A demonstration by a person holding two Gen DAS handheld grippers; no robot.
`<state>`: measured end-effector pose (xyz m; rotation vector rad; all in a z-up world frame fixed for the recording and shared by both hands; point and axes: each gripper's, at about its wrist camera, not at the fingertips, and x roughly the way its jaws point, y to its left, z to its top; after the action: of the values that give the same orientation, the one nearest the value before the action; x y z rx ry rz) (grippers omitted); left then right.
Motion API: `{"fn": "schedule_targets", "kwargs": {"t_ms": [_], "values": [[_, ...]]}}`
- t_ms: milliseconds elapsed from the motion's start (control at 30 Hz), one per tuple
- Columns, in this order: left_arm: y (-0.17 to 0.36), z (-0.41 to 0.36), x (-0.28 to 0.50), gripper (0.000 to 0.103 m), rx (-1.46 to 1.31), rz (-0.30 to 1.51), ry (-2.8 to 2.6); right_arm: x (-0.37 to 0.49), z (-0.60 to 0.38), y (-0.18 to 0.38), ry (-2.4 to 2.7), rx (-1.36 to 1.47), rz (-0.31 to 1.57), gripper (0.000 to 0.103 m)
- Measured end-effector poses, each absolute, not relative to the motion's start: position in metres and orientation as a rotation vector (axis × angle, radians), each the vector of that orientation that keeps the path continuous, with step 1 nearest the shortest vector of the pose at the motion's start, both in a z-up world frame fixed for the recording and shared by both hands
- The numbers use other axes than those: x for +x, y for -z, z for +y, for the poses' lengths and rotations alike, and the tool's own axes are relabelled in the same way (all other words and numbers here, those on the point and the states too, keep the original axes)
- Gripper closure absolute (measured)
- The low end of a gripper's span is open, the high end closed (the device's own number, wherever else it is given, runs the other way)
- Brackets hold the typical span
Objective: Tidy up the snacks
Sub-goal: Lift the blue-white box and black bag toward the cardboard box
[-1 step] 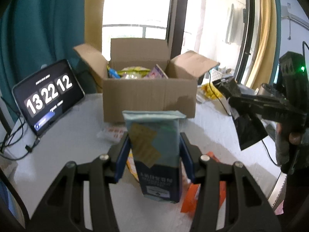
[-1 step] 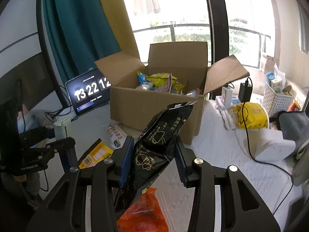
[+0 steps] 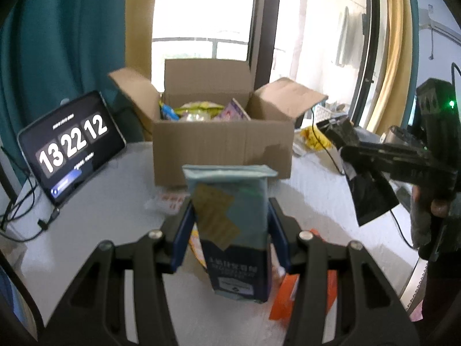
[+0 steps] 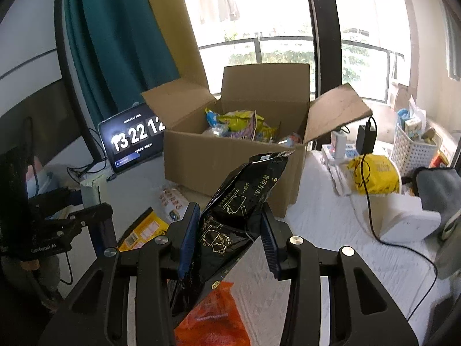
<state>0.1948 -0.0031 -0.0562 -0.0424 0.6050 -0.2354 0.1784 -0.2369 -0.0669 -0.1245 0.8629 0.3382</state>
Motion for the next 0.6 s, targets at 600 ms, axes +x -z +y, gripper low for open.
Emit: {"fn": "schedule_targets", "kwargs": {"t_ms": [600], "values": [[0.008, -0.018, 0.25, 0.052, -0.012, 0.475, 0.261, 0.221, -0.244, 0.046, -0.358, -0.162, 0.779, 0.059]]}}
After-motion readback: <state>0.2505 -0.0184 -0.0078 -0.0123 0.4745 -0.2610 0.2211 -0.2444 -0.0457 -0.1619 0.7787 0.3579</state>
